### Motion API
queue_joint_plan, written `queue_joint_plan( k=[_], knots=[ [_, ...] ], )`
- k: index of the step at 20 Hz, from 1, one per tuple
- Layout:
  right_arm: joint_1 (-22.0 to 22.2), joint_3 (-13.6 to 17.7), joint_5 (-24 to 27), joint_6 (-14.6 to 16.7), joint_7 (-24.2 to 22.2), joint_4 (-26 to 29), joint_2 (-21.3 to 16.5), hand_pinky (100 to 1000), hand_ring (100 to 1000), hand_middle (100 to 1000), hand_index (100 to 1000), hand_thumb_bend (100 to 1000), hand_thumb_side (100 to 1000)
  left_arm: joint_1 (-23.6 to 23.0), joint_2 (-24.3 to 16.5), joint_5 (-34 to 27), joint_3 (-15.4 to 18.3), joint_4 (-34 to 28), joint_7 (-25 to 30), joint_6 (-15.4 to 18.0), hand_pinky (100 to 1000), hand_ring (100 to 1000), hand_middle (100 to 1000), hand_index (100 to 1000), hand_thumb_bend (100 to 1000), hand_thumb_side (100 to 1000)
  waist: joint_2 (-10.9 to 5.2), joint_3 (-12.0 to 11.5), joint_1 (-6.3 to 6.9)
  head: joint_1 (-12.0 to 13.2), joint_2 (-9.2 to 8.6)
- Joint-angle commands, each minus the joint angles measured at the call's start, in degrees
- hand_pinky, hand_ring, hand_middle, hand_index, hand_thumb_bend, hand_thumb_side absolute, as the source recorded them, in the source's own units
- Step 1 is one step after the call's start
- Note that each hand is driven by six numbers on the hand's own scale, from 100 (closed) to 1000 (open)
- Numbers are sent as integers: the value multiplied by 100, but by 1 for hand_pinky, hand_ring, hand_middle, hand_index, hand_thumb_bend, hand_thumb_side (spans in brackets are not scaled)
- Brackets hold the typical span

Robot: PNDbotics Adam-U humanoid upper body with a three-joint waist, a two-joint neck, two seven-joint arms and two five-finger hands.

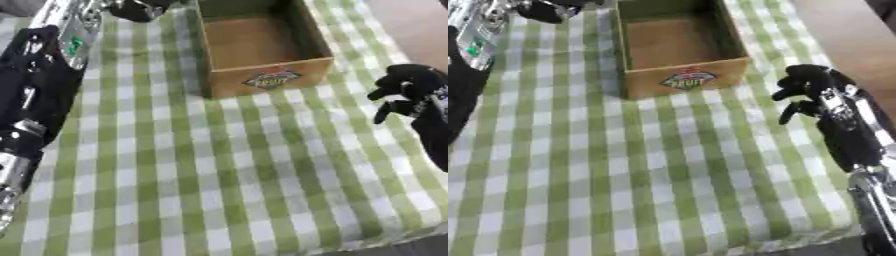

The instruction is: Pick up objects on the table and place them in the box.

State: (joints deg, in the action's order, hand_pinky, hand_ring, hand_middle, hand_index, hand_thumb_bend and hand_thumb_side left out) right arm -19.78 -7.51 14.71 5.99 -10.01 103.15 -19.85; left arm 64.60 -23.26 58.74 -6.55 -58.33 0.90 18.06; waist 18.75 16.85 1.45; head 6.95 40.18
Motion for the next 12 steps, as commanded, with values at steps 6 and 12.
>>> queue_joint_plan(
  k=[6,12],
  knots=[
    [-169,-110,59,-22,-166,16,35,409,641,633,772,100,728,59,517,202,-276,-28,139,383,468,379,240,427,368,100,-151,123,-34,122,12],
    [-219,-152,83,-38,-238,-2,63,409,642,631,771,100,728,-22,675,445,-421,93,308,695,518,425,293,502,601,100,-154,175,-12,171,18]
  ],
)
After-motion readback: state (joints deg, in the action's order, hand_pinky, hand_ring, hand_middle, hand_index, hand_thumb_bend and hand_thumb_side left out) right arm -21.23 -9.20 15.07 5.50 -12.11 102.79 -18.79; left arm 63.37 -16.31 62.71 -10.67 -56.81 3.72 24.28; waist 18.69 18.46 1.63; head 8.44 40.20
